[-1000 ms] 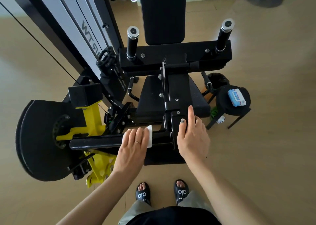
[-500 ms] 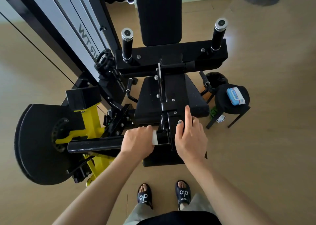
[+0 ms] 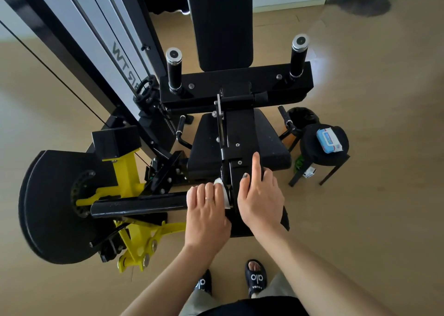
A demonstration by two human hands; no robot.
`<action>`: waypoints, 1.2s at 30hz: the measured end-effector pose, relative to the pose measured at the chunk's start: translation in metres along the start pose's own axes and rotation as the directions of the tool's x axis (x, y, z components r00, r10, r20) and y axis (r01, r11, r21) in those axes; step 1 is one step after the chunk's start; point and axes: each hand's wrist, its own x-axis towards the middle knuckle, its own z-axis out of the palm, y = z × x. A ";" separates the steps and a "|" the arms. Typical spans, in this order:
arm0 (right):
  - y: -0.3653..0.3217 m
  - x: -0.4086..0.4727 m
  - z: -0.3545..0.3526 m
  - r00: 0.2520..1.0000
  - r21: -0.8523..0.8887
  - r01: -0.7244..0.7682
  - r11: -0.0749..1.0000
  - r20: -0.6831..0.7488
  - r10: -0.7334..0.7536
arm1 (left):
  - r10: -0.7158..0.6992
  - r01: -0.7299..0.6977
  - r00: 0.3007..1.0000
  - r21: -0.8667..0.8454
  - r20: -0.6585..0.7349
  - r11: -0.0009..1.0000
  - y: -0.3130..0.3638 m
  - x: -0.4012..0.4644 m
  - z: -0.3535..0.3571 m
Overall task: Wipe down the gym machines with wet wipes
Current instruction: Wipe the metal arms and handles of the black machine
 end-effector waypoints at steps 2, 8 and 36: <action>0.000 0.001 -0.001 1.000 0.004 0.007 1.000 0.004 -0.007 | 0.089 -0.089 0.996 0.001 -0.011 0.996 -0.007 -0.006 -0.003; 0.001 0.002 -0.003 1.000 0.009 0.007 1.000 0.022 -0.007 | 0.220 -0.178 0.957 -0.216 0.188 0.960 -0.037 0.042 -0.040; 0.000 -0.004 -0.002 0.999 -0.061 0.002 0.998 -0.035 -0.004 | 0.278 -0.260 0.959 0.215 -0.056 0.941 -0.040 0.032 0.003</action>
